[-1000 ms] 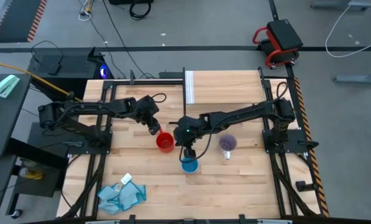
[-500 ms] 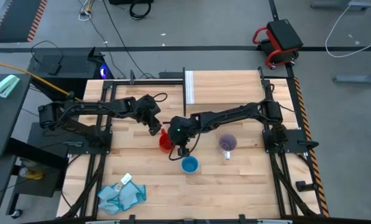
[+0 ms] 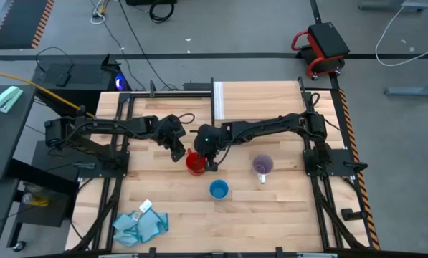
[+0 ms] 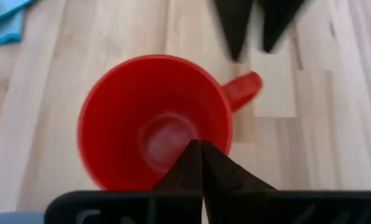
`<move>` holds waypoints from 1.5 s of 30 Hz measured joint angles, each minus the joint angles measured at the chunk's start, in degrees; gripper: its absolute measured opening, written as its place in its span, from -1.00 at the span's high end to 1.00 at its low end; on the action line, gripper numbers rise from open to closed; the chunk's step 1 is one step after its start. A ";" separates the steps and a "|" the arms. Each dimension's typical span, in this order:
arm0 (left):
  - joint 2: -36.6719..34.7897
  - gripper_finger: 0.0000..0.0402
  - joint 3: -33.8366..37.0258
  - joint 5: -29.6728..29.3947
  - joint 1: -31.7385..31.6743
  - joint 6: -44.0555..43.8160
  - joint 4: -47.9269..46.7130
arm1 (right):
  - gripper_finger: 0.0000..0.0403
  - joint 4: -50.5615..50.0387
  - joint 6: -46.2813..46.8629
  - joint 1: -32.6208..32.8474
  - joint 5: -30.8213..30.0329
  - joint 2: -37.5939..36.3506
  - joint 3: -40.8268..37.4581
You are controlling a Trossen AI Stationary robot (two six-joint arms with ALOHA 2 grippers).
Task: Stack small to large cups/mugs on shelf
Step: Put the red mug on the shelf
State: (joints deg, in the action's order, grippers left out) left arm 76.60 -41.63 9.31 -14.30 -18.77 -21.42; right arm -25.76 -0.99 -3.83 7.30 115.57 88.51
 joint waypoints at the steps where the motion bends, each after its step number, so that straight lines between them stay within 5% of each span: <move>1: 0.00 0.33 0.00 0.01 0.79 -0.23 0.03 | 1.00 -0.09 -0.17 -0.45 0.02 0.00 0.00; 18: -0.01 0.36 0.00 -2.41 7.45 -3.72 0.32 | 1.00 -0.98 -2.00 -2.00 -0.23 -0.91 0.00; 29: -0.17 0.36 0.00 -4.80 0.09 -0.74 0.12 | 1.00 -10.17 0.73 3.73 -5.98 -9.20 0.00; 45: 0.31 0.32 0.02 -1.43 -6.52 7.04 0.95 | 1.00 -15.99 8.08 4.17 -5.98 -6.62 -3.08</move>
State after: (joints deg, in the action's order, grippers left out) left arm 76.90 -41.60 7.88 -20.82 -11.73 -20.47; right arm -41.75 7.09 0.33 1.32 108.95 85.43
